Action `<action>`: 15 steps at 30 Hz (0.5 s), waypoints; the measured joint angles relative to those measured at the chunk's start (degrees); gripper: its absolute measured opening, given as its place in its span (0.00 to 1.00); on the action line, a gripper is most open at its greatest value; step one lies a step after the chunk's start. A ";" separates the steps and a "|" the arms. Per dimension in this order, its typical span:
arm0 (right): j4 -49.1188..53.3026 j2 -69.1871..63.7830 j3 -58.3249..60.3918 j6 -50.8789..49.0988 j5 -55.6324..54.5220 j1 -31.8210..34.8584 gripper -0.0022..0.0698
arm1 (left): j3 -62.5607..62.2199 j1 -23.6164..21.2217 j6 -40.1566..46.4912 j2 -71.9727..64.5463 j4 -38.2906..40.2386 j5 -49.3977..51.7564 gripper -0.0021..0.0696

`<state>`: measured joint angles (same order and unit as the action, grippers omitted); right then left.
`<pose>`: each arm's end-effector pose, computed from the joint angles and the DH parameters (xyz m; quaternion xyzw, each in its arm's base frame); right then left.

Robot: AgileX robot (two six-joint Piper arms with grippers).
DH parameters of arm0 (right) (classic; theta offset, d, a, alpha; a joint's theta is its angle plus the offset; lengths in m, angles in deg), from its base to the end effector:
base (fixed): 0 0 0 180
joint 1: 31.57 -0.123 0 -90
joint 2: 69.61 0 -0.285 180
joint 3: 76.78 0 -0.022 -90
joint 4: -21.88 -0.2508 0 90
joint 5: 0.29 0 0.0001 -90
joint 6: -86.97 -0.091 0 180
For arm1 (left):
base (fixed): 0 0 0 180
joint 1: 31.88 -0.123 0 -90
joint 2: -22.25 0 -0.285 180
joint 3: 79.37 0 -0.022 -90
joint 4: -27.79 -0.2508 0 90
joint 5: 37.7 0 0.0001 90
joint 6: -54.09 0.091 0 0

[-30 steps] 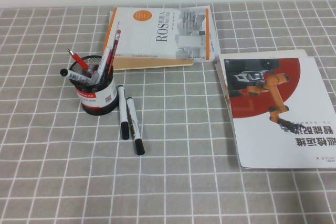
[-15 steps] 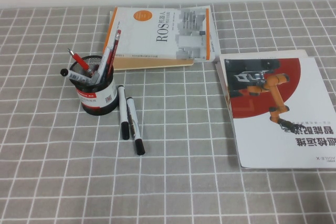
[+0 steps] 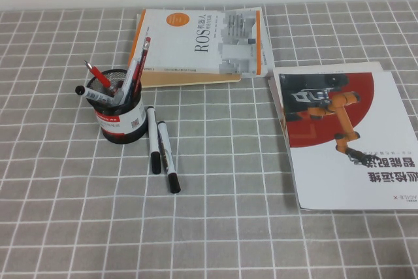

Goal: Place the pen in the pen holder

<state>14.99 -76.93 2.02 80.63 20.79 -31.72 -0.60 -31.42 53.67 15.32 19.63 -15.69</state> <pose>0.0529 0.0041 0.1715 0.0756 0.8005 0.0841 0.5885 0.0522 0.0044 0.1707 0.0378 0.8055 0.0559 0.5888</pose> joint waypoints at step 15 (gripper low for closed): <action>1.66 0.00 0.00 -3.91 0.60 -0.09 0.01 | 0.00 0.00 0.00 0.00 0.00 0.00 0.02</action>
<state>16.65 -76.93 2.02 76.72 21.39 -31.80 -0.60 -31.42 53.67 15.32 19.63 -15.69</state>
